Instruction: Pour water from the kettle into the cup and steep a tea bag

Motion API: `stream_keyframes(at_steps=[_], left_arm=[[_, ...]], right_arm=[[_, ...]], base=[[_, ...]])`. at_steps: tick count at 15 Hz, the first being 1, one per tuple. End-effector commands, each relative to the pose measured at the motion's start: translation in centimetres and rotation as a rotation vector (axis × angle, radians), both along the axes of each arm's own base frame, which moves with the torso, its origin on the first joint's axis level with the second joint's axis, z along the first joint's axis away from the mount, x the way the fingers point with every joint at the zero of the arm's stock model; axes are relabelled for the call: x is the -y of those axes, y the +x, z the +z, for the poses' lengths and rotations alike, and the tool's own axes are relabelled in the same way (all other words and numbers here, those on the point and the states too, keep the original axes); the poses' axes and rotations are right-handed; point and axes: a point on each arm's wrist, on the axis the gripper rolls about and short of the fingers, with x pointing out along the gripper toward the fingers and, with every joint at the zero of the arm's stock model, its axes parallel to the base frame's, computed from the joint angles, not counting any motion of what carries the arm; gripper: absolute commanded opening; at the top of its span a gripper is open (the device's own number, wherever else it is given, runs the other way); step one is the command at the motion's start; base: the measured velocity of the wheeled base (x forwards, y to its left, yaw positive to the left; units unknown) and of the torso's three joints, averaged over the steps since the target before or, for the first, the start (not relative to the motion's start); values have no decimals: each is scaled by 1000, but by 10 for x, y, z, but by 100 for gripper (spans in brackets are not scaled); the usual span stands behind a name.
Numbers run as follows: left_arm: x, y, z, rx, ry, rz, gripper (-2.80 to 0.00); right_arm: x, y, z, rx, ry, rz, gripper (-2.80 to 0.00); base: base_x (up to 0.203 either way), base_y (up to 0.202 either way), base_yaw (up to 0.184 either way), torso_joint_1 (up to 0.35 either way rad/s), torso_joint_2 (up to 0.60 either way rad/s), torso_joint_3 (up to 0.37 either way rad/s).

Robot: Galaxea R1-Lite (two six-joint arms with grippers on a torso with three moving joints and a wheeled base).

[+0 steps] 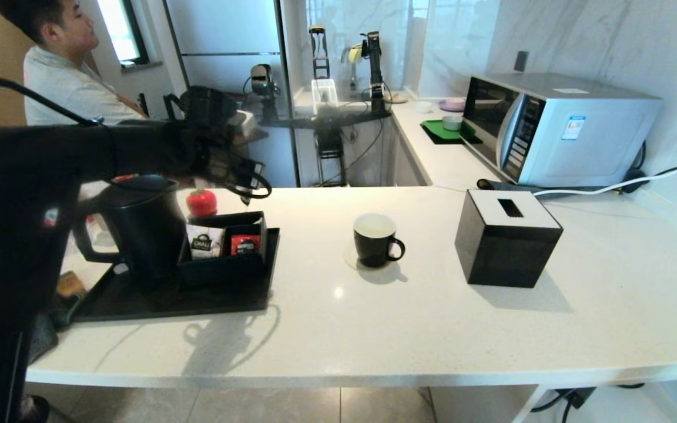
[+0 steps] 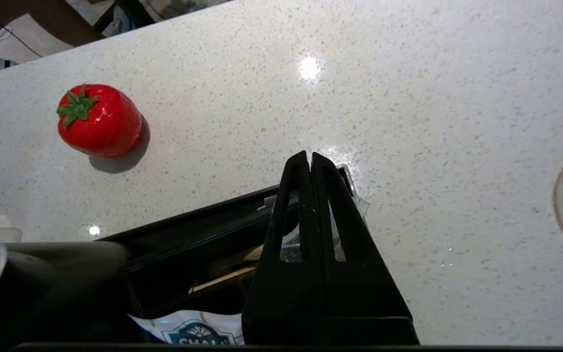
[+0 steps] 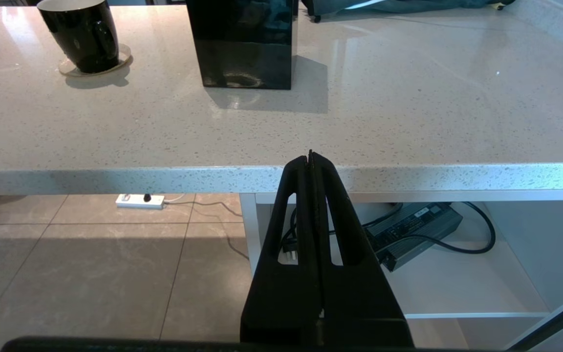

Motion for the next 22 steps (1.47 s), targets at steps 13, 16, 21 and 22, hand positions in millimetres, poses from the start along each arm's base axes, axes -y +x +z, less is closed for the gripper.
stream_keyframes(at_steps=[13,16,21,22], left_arm=[[38,-111,92,116,-235,-71,-280],[50,-126,94,109,-240,-110,-280],[66,-139,99,116,-248,-165,-280],[69,-140,100,115,-250,-174,-280]], right_arm=[[0,0,0,-1,0,0,-280],[0,0,0,-1,0,0,-280],[0,0,0,-1,0,0,-280],[0,0,0,-1,0,0,-280]], base=[[0,0,0,0,0,0],[0,0,0,0,0,0],[0,0,0,0,0,0],[0,0,0,0,0,0]])
